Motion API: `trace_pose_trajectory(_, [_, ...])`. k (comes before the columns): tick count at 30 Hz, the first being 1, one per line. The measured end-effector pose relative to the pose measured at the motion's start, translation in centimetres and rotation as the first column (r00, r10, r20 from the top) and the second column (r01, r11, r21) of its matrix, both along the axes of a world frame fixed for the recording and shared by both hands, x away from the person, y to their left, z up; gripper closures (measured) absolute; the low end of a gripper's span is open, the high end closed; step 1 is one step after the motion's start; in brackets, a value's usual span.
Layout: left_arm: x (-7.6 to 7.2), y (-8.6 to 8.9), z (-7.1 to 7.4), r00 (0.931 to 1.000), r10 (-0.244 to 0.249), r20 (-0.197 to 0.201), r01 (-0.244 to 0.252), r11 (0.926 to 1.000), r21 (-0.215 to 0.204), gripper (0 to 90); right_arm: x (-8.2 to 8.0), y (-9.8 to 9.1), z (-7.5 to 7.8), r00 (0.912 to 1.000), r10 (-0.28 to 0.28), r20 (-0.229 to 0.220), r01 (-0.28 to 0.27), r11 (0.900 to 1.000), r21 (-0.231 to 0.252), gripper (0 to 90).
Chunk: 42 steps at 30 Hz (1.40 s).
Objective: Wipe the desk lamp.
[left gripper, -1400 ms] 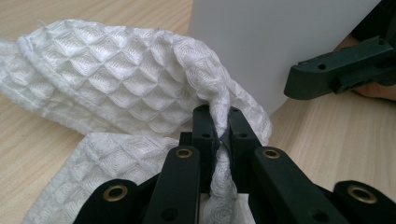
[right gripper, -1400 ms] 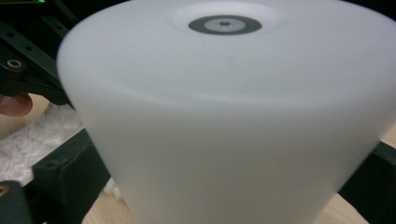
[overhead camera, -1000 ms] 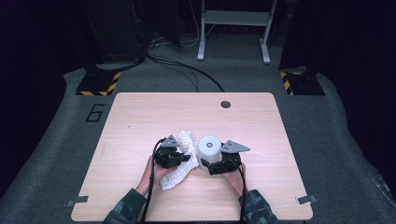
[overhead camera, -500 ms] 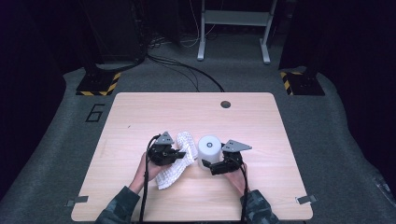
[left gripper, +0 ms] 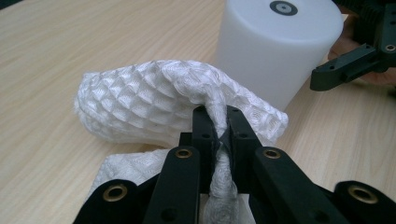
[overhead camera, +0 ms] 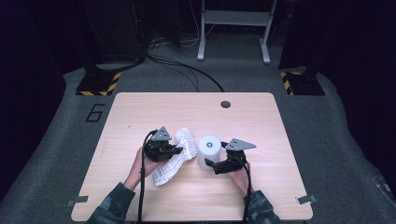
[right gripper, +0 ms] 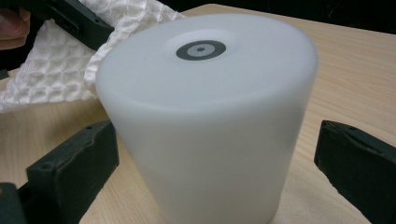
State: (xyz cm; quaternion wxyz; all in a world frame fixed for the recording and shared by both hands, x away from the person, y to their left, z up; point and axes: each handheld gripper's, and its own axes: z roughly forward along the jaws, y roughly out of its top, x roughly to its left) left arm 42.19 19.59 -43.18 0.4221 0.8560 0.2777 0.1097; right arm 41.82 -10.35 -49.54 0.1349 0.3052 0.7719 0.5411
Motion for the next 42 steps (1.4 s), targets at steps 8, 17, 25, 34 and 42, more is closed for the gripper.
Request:
trace_pose_trajectory(8, [-0.2,0.7,1.2,0.9998,-0.005,0.020,0.004,0.9997,0.022,84.2,-0.6,-1.5,1.8,0.9999,-0.013,0.007,0.013,0.9999,0.002,0.0])
trace_pose_trajectory(17, [-1.1,1.3,2.9,0.9988,-0.035,0.036,0.034,0.9990,0.031,84.2,-1.6,-1.6,4.7,0.9996,0.016,0.022,-0.015,0.9998,-0.013,0.0])
trace_pose_trajectory(25, [-0.9,0.9,5.9,0.9953,-0.064,0.073,0.064,0.9979,0.010,84.2,-2.0,-0.1,7.8,0.9952,0.081,0.055,-0.080,0.9966,-0.021,0.0])
trace_pose_trajectory(34, [-0.2,-1.2,7.6,0.9901,-0.108,0.089,0.110,0.9938,-0.017,84.2,-1.3,2.5,10.1,0.9871,0.151,0.052,-0.149,0.9879,-0.041,0.0])
trace_pose_trajectory(42, [0.3,-2.9,8.1,0.9872,-0.135,0.085,0.139,0.9890,-0.050,84.2,-0.6,4.6,10.1,0.9837,0.176,0.038,-0.174,0.9841,-0.032,0.0])
